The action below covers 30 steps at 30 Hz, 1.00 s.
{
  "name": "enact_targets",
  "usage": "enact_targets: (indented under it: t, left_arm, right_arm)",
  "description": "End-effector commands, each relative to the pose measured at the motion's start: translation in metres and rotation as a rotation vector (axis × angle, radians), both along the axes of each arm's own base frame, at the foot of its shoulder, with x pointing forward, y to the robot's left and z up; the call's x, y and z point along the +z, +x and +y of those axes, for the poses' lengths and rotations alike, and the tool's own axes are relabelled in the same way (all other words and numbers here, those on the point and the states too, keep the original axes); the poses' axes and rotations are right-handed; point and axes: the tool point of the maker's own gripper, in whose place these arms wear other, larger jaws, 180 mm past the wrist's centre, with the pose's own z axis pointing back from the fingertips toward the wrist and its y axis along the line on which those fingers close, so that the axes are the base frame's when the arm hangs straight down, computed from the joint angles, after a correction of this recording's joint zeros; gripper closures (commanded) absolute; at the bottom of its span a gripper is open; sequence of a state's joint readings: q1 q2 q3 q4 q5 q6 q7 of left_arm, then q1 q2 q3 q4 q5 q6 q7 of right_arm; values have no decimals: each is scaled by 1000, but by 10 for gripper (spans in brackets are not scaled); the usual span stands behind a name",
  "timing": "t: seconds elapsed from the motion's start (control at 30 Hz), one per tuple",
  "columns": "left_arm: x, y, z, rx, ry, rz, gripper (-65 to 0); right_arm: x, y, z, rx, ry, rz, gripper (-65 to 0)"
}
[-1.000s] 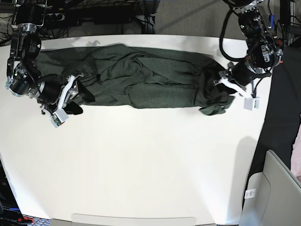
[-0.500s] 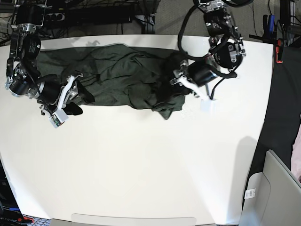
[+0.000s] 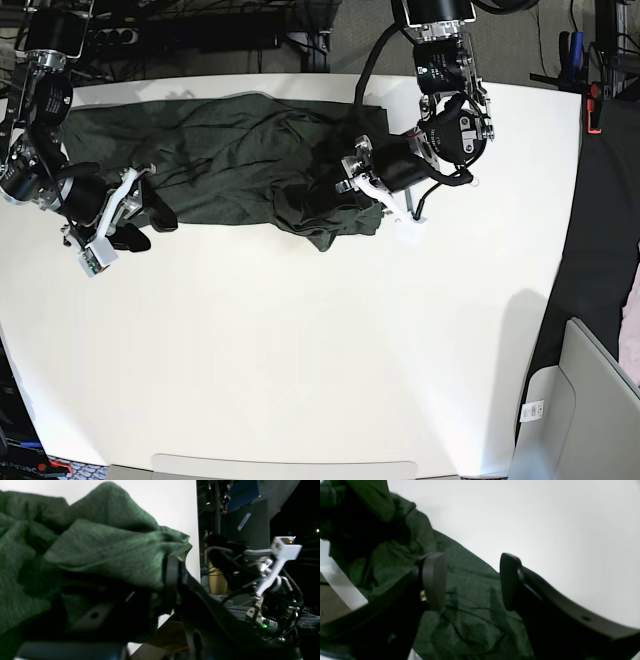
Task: Fold the T-shirt properly
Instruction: 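Fold the end held by the left gripper inward toward the right gripper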
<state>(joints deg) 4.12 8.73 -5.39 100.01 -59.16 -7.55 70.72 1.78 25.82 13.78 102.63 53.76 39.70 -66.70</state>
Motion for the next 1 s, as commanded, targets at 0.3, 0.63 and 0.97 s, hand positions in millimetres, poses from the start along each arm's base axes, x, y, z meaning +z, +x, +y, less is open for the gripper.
enact_targets:
  t: [0.3,0.63,0.97]
  left_arm:
    - [31,-3,-12,-56,-178,-35,-301]
    - [32,3,52,45,-182,-52,-333]
    - [1,-9,88,48,-2,14,-318]
  right_arm:
    - [19,8,2,10,28,-63,-337]
    - [18,8,2,10,27,-60,-337]
    - [16,6,7,11,44,-53,-337]
